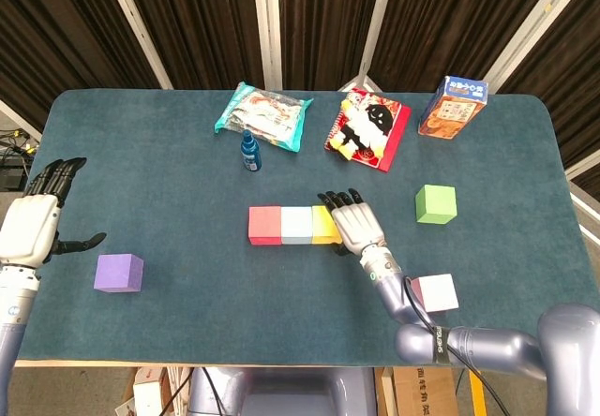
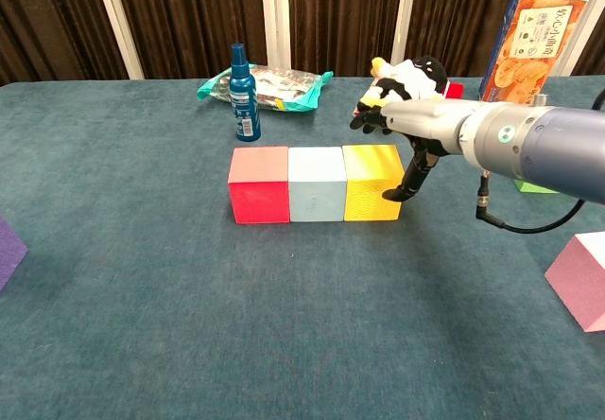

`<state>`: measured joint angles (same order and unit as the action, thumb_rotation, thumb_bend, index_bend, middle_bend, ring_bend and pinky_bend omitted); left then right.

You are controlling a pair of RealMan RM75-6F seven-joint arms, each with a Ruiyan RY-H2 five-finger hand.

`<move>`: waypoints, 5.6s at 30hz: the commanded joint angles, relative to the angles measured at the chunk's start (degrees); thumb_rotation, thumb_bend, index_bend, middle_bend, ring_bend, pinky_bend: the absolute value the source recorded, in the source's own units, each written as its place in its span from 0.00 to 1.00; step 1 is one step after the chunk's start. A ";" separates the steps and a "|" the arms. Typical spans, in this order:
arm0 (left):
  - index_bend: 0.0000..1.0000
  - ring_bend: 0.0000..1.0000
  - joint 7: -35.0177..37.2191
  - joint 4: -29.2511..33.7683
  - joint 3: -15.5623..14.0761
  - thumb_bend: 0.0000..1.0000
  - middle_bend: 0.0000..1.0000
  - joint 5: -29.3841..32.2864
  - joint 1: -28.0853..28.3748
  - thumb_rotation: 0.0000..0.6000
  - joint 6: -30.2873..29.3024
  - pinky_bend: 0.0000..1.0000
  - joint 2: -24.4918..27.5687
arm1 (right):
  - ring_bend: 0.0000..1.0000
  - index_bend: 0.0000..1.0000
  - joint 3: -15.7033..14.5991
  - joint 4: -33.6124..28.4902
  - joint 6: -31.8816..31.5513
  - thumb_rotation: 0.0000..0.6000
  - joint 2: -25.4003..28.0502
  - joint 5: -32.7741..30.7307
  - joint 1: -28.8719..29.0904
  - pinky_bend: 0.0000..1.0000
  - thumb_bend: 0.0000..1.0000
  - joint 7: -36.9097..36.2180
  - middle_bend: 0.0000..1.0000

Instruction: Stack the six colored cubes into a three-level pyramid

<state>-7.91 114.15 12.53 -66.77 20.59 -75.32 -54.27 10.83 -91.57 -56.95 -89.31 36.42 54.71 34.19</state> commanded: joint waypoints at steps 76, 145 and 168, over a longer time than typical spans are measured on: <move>0.00 0.04 0.96 -0.21 -0.49 0.14 0.05 -0.77 -0.31 1.00 0.61 0.11 0.04 | 0.06 0.00 -4.62 -8.48 -4.09 1.00 3.68 -2.60 -5.47 0.00 0.33 2.56 0.09; 0.00 0.04 1.59 1.48 -0.63 0.14 0.05 -3.76 -1.20 1.00 -1.05 0.11 0.97 | 0.00 0.00 -18.53 -23.15 -4.54 1.00 27.15 23.47 -22.22 0.00 0.32 -0.86 0.00; 0.00 0.04 2.18 1.60 -0.61 0.14 0.05 -3.95 -1.31 1.00 -0.99 0.11 1.18 | 0.00 0.00 -19.03 -25.49 -4.70 1.00 28.16 24.20 -24.35 0.00 0.32 0.28 0.00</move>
<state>-5.72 115.75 11.92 -70.72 19.28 -76.30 -53.10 -8.20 -117.05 -61.62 -61.12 60.60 30.38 34.44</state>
